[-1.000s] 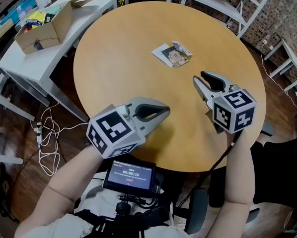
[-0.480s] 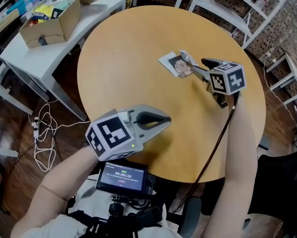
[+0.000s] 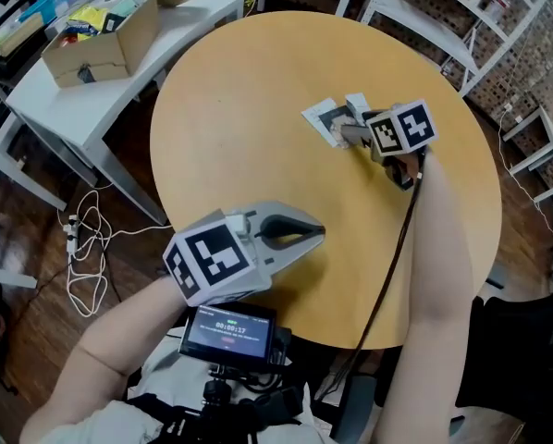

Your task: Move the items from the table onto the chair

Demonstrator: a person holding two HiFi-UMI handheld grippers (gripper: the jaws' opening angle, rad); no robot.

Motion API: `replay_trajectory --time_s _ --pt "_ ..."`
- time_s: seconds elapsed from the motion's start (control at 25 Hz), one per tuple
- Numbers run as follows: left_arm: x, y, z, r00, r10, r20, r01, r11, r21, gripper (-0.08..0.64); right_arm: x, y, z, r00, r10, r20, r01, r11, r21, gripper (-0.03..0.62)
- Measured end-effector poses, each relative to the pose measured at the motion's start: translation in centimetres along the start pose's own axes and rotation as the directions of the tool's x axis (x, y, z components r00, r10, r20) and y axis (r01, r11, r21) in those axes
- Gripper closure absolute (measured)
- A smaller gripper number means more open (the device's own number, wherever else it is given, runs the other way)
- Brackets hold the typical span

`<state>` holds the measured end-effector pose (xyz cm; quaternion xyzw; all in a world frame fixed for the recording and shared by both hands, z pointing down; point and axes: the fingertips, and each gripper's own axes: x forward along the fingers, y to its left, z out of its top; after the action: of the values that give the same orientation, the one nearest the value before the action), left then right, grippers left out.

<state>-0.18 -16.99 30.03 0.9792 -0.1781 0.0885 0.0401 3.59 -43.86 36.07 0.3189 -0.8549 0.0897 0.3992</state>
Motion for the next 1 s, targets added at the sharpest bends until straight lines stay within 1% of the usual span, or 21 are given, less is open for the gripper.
replay_trajectory --time_s 0.08,0.12,0.16,0.24,0.28,0.32,0.36,0.44,0.56,0.64,0.8,0.88,1.0 --pt "0.1 0.0 0.0 1.000 -0.004 0.001 0.004 1.000 0.010 0.554 0.0 -0.1 -0.2 0.999 0.027 0.043 -0.031 0.994 0.103 0.319" --pt "0.0 0.0 -0.1 1.000 -0.005 0.001 0.005 1.000 0.011 0.554 0.0 -0.2 -0.3 0.998 0.031 0.060 -0.039 0.989 0.139 0.322" --pt "-0.1 0.0 -0.2 1.000 -0.006 0.001 0.006 1.000 0.011 0.554 -0.1 -0.3 -0.4 0.998 0.026 0.063 -0.036 0.987 0.157 0.352" --pt "-0.2 0.1 -0.2 1.000 -0.006 0.000 0.006 1.000 0.007 0.554 -0.2 -0.2 -0.5 0.999 0.014 0.039 -0.020 0.987 0.157 0.399" --pt "-0.3 0.2 -0.1 1.000 -0.002 -0.001 0.002 1.000 0.002 0.554 -0.2 -0.1 -0.5 1.000 0.012 0.022 -0.016 0.988 0.152 0.432" --pt "-0.3 0.2 -0.1 1.000 0.000 -0.001 0.000 1.000 -0.002 0.554 -0.3 0.0 -0.6 1.000 0.011 0.007 -0.012 0.989 0.147 0.479" --pt "-0.3 0.3 -0.1 1.000 0.001 0.000 -0.001 1.000 0.000 0.554 -0.5 0.0 -0.9 1.000 0.009 -0.008 -0.008 0.990 0.142 0.509" --pt "-0.1 0.3 -0.2 1.000 -0.001 0.003 0.001 1.000 0.008 0.554 -0.8 0.1 -1.4 0.999 0.006 -0.034 -0.001 0.992 0.129 0.553" --pt "-0.2 0.4 -0.3 1.000 0.000 0.003 0.000 1.000 0.008 0.554 -1.5 0.5 -1.7 0.999 -0.007 -0.043 0.011 0.995 0.096 0.573" --pt "-0.3 0.4 -0.3 1.000 0.003 0.003 -0.003 1.000 0.004 0.554 -2.5 0.7 -1.4 1.000 -0.020 -0.014 0.021 0.996 0.081 0.578" --pt "-0.3 0.5 -0.3 1.000 0.007 0.001 -0.007 1.000 0.002 0.554 -5.7 0.4 -0.4 0.994 -0.052 0.093 0.044 0.995 0.086 0.580" --pt "-0.4 0.6 -0.4 1.000 0.010 0.000 -0.010 1.000 0.001 0.554 -7.6 0.4 0.2 0.986 -0.066 0.155 0.051 0.994 0.097 0.580" --pt "-0.5 0.6 -0.3 1.000 0.018 -0.001 -0.018 1.000 -0.007 0.554 -10.3 1.1 1.0 0.966 -0.071 0.249 0.046 0.993 0.107 0.580"
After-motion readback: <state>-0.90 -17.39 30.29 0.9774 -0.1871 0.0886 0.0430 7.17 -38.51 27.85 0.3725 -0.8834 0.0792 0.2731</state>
